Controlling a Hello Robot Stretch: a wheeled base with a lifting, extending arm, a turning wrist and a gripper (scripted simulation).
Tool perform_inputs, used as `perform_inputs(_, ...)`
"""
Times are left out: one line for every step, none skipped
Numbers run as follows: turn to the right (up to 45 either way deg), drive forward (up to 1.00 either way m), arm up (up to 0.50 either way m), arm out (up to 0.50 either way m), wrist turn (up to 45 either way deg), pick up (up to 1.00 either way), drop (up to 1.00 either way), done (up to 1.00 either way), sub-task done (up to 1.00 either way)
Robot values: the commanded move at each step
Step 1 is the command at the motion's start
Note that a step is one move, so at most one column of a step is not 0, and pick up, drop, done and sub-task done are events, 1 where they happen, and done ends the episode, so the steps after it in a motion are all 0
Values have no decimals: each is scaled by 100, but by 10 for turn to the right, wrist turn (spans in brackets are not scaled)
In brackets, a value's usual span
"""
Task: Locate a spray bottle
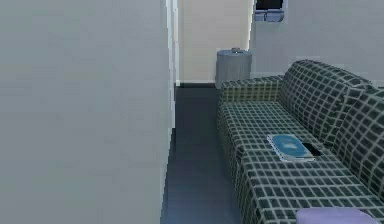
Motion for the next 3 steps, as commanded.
perform_inputs(0,100,0,0,0,0,0,0,0)
perform_inputs(0,100,0,0,0,0,0,0,0)
perform_inputs(60,0,0,0,0,0,0,0,0)
